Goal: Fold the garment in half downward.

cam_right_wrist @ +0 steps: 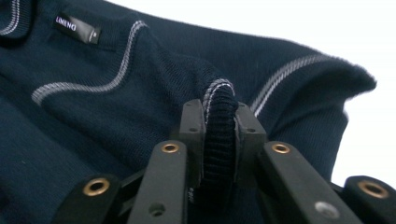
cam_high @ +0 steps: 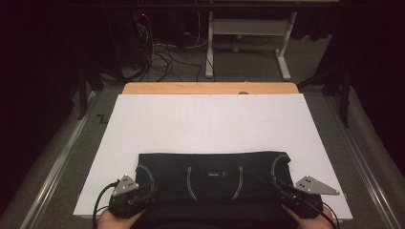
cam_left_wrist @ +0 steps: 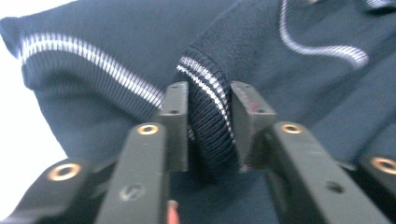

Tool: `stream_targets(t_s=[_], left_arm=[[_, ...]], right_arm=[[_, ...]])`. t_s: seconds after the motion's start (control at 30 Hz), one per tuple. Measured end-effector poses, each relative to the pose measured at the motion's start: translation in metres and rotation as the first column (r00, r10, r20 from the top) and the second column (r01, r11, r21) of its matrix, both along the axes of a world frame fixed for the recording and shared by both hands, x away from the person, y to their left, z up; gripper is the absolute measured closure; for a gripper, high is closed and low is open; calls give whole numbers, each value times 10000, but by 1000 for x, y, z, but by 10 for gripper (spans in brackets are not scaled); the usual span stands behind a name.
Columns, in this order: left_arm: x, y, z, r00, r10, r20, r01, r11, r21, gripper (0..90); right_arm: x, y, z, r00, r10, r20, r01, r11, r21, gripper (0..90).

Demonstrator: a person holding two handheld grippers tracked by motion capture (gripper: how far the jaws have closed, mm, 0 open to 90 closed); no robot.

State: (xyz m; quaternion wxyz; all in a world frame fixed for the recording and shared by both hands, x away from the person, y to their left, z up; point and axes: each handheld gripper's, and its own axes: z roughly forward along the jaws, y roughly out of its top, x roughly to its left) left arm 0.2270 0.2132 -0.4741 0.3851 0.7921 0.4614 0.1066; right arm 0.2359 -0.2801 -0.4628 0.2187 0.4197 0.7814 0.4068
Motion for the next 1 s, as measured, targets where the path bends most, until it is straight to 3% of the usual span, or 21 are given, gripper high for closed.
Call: stream_targets(t_s=[0.07,0.2,0.3,0.47,0.53,0.63,0.8,0.87,0.9,0.93,1.0], left_arm=[[3,3,0,10000,-18,-97,17,9998,-184,474],[7,14,4,9998,164,123,-155,9976,-670,317],[13,24,8,9981,583,219,-556,9926,-1077,275],[35,38,6,9842,1766,116,-1751,9812,-806,250],[47,41,2,9789,2031,-217,-2042,9747,-902,230],[65,39,-4,9735,2233,-501,-2267,9709,-773,212],[83,31,-9,9677,2351,-911,-2407,9690,-553,204],[83,27,-9,9691,2338,-785,-2360,9715,-200,212],[82,25,-8,9718,2238,-743,-2254,9742,-138,240],[81,24,-8,9759,2057,-725,-2075,9781,-187,326],[79,20,-9,9782,1988,-596,-1988,9800,60,419]], right_arm=[[2,-1,-3,9996,-30,-267,31,10000,40,667],[3,-8,0,9990,-447,-5,446,9970,627,494],[6,-15,4,9958,-893,207,869,9913,991,433],[21,-23,7,9832,-1798,325,1763,9803,895,354],[34,-25,8,9761,-2171,102,2153,9725,892,297],[56,-24,5,9647,-2618,-301,2632,9625,653,187],[86,-19,-5,9487,-2996,-1010,3023,9531,119,222],[89,-18,-11,9497,-2910,-1154,2914,9565,-139,274],[89,-17,-13,9481,-2903,-1297,2910,9566,-140,294],[89,-17,-12,9505,-2836,-1268,2845,9586,-112,354],[87,-15,-12,9532,-2690,-1379,2709,9626,-50,434]])
